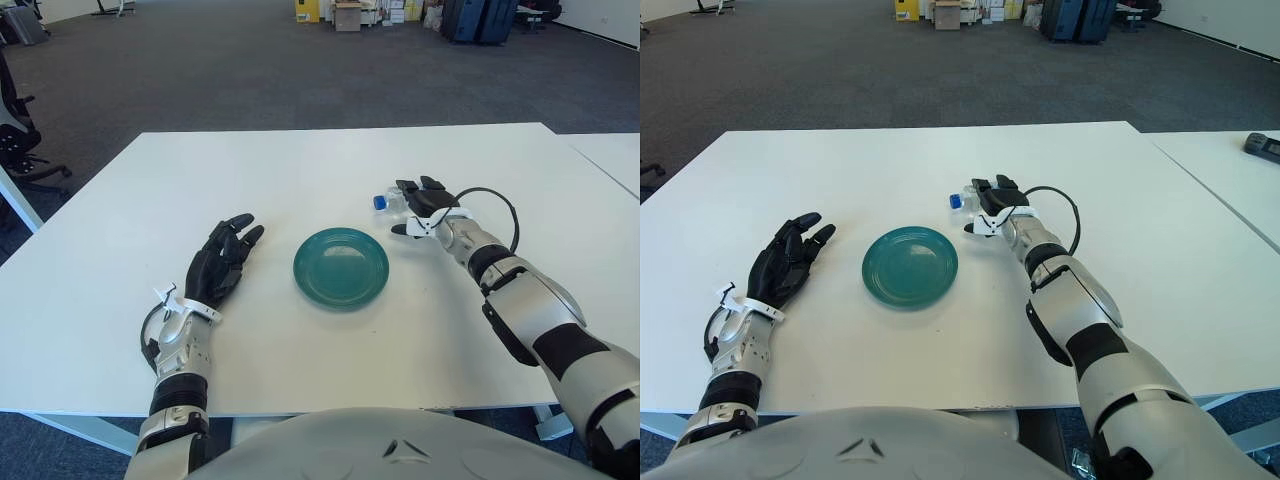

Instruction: Put the bottle into the plate.

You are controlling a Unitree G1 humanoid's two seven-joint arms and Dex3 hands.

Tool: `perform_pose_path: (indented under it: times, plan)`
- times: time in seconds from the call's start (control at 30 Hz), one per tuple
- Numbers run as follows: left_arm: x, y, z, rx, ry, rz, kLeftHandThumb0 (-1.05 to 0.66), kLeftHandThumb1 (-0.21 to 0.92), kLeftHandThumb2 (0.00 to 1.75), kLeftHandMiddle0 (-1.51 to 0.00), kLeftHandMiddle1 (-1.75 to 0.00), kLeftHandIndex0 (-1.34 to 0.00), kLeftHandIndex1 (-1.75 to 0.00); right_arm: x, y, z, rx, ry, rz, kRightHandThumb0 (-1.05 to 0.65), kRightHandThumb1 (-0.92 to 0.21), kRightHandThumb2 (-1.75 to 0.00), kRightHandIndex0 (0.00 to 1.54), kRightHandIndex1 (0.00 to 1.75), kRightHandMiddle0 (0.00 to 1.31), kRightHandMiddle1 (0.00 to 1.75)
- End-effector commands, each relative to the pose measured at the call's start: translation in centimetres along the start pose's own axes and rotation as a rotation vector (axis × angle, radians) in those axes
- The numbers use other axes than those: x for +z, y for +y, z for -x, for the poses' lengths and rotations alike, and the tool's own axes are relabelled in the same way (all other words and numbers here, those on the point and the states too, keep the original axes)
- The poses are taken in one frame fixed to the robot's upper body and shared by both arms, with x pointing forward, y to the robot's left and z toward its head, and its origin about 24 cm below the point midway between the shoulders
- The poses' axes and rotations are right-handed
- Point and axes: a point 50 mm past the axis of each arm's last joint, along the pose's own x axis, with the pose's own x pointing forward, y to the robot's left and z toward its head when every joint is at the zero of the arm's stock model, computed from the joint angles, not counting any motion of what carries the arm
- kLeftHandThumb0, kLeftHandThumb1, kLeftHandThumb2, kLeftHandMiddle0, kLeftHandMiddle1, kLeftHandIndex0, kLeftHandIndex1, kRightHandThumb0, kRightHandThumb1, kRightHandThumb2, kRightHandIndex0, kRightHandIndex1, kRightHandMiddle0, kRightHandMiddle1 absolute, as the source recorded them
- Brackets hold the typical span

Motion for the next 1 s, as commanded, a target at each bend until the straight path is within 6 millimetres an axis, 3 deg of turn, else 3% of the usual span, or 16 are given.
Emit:
perform_pose_path:
  times: [0.0,0.23,0.3,0.37,0.43,0.53,0.67,0.7,0.8,0.97]
  plan:
    - [-0.7,0.3,0.4,0.015,0.039,0.021,-0.63,0.92,0.63,-0.54,-0.75,-0.32,-1.09,-0.2,1.7,0.5,0.073,0.014,-0.004,-0.76,-0.92,-0.32,0.31,0.04,0.00,0.47]
    - [-0.8,0.4,0.3,0.020,0.043,0.025,-0.64,0.92,0.62,-0.54,-0.75,-0.32,-1.09,-0.2,1.1,0.3,0.039,-0.002,0.024,-0.71,-0.92,-0.26,0.40,0.07,0.00,0.55]
    - [-0.8,0.4,0.3,0.021,0.043,0.024,-0.64,0.92,0.61,-0.53,-0.75,-0.32,-1.09,-0.2,1.1,0.3,0.032,-0.001,0.030,-0.68,-0.90,-0.25,0.43,0.09,0.00,0.66]
    - [-0.8,0.4,0.3,0.023,0.043,0.022,-0.64,0.92,0.61,-0.53,-0.75,-0.32,-1.09,-0.1,1.1,0.3,0.024,-0.001,0.036,-0.65,-0.87,-0.28,0.41,0.24,0.00,0.78]
    - [-0.8,0.4,0.3,0.025,0.044,0.020,-0.64,0.92,0.61,-0.53,-0.75,-0.31,-1.09,-0.1,1.0,0.3,0.014,0.001,0.043,-0.56,-0.73,-0.46,0.32,0.77,0.00,1.06]
    - [-0.9,0.4,0.3,0.033,0.049,0.017,-0.64,0.92,0.62,-0.53,-0.75,-0.29,-1.08,-0.1,0.9,0.3,-0.001,0.007,0.049,0.07,-0.68,-0.64,0.43,1.30,0.00,1.44]
    - [-1.3,0.7,0.1,0.067,0.076,0.004,-0.64,0.92,0.65,-0.47,-0.71,-0.21,-1.04,-0.2,0.8,0.3,-0.026,0.017,0.061,0.35,-0.50,-1.00,0.51,1.61,0.05,1.67]
    - [-1.4,0.8,0.0,0.077,0.084,-0.005,-0.64,0.92,0.66,-0.47,-0.70,-0.20,-1.03,-0.2,0.8,0.3,-0.029,0.020,0.067,0.36,-0.49,-1.03,0.51,1.63,0.06,1.68]
    - [-1.5,1.2,-0.3,0.107,0.110,-0.043,-0.64,0.92,0.68,-0.44,-0.62,-0.14,-0.99,-0.3,1.0,0.3,-0.032,0.031,0.083,0.11,-0.43,-1.15,0.55,1.71,0.24,1.69]
    - [-1.5,1.9,-1.0,0.147,0.145,-0.102,-0.63,0.92,0.71,-0.42,-0.51,-0.09,-0.97,-0.3,1.0,0.3,-0.050,0.048,0.077,0.02,-0.34,-1.28,0.63,1.69,0.35,1.74]
